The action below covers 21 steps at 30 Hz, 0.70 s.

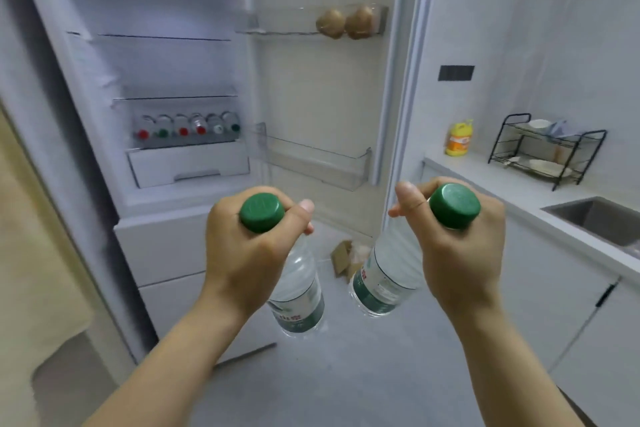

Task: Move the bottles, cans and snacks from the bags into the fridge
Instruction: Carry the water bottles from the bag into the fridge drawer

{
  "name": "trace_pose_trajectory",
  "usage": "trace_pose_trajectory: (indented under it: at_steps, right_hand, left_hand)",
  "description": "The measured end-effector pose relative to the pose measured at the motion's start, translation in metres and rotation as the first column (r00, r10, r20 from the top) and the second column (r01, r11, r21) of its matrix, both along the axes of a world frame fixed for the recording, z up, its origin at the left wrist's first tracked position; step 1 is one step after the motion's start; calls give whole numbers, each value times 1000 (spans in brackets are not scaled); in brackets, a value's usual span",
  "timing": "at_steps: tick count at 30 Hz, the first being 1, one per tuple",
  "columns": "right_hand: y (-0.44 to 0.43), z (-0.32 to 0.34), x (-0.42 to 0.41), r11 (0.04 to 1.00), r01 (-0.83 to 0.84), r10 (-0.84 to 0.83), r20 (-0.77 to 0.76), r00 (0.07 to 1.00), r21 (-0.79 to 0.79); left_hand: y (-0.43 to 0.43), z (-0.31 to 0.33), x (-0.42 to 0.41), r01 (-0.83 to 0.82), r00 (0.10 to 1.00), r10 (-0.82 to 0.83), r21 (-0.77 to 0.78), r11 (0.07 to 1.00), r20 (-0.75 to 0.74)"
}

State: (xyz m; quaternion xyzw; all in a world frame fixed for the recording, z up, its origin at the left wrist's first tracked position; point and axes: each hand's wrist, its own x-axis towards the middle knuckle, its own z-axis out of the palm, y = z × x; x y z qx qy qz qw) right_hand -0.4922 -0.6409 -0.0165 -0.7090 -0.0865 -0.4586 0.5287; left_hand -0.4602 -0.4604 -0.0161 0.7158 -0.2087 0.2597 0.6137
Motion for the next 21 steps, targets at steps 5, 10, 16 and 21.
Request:
trace_pose_trajectory:
  at_steps: [5, 10, 16, 21]
  right_hand:
    - [68, 8, 29, 994, -109, 109, 23, 994, 5]
    - [139, 15, 47, 981, -195, 195, 41, 980, -21]
    - [218, 21, 66, 963, -269, 267, 91, 959, 6]
    - [259, 22, 88, 952, -305, 302, 103, 948, 15]
  left_hand:
    - [67, 8, -3, -154, 988, 154, -26, 988, 18]
    - [140, 17, -2, -246, 968, 249, -60, 967, 40]
    - [214, 26, 3, -313, 944, 318, -68, 947, 87]
    - [253, 31, 23, -341, 932, 351, -105, 934, 96]
